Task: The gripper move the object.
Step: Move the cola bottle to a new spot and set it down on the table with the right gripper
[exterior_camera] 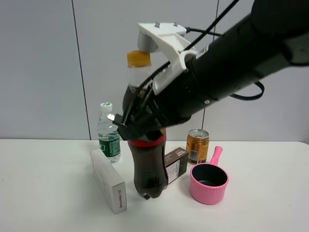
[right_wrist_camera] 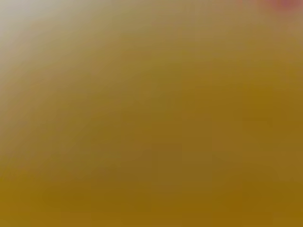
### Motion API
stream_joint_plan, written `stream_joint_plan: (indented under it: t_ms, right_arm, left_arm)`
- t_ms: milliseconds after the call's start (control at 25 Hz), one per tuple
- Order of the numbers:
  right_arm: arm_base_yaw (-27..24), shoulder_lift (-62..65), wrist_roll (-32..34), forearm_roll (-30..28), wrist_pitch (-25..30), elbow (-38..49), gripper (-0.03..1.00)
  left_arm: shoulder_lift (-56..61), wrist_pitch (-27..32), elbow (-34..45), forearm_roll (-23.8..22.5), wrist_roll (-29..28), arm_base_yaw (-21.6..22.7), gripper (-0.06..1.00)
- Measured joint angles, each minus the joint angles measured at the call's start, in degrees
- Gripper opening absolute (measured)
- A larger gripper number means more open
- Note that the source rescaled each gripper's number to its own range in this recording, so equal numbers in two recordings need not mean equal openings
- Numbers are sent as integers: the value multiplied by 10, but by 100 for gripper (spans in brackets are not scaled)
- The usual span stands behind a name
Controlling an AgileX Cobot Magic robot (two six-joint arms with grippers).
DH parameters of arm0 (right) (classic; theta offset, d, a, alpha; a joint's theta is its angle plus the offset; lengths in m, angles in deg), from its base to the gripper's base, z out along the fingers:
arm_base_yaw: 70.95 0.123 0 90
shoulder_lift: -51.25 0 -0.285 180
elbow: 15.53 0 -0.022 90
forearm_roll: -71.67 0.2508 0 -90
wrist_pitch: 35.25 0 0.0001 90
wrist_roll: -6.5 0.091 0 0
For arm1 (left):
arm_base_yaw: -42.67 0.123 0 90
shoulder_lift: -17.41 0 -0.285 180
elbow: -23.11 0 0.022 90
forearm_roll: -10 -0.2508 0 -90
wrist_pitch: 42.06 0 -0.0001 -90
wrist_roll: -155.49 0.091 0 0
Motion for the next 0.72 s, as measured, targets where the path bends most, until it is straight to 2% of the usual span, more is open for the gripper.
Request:
stream_joint_plan:
  t_ms: [120, 360, 720]
  right_arm:
    - [0, -4, -2, 4, -40, 43, 0]
    - [0, -4, 3, 16, -44, 58, 0]
    - [0, -4, 48, 17, -96, 101, 0]
  left_arm:
    - [0, 0, 0, 0, 0, 0, 100]
    - [0, 0, 0, 0, 0, 0, 100]
    - [0, 0, 0, 0, 0, 0, 100]
